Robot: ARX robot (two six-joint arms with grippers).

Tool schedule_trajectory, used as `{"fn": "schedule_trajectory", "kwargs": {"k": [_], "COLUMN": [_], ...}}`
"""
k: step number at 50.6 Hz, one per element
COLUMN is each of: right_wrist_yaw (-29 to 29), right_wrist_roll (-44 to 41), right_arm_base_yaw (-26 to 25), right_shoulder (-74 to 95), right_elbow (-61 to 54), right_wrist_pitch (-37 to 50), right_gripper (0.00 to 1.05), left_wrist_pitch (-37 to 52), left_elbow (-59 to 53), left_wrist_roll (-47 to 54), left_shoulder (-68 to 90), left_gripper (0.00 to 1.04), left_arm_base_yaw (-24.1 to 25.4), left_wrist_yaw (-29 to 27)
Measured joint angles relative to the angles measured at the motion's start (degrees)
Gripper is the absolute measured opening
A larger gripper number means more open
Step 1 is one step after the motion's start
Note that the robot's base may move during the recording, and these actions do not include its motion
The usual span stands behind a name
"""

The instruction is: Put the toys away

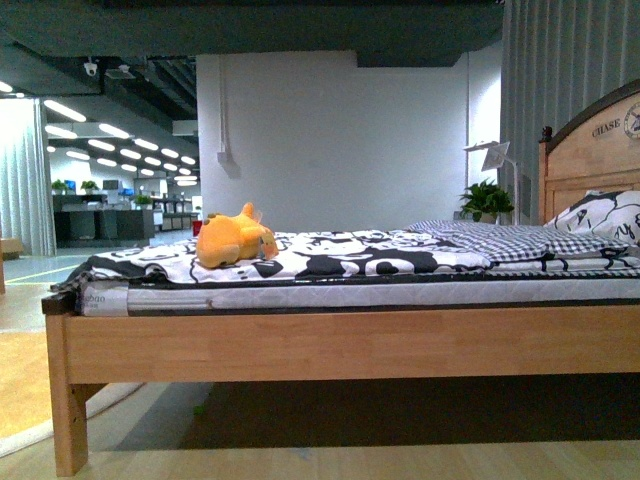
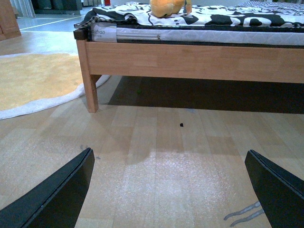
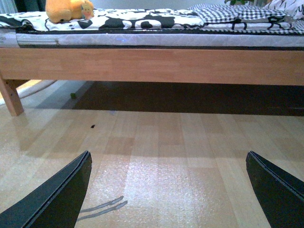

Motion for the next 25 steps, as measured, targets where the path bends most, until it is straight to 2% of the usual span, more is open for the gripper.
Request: {"fn": "schedule_trajectory", "kwargs": {"k": [25], "right_wrist_yaw": [0.00], "right_wrist_roll": [0.00], "right_arm_base_yaw": [0.00], "right_shoulder": [0.00], "right_elbow": [0.00], "right_wrist_pitch": [0.00], "right_gripper": [0.98], "left_wrist_pitch": [0.00], "left_elbow": [0.00], "left_wrist_roll": [0.00], "left_shoulder": [0.00], "left_gripper": [0.99], "left_arm_base_yaw": [0.00], "left_wrist_yaw": [0.00]}}
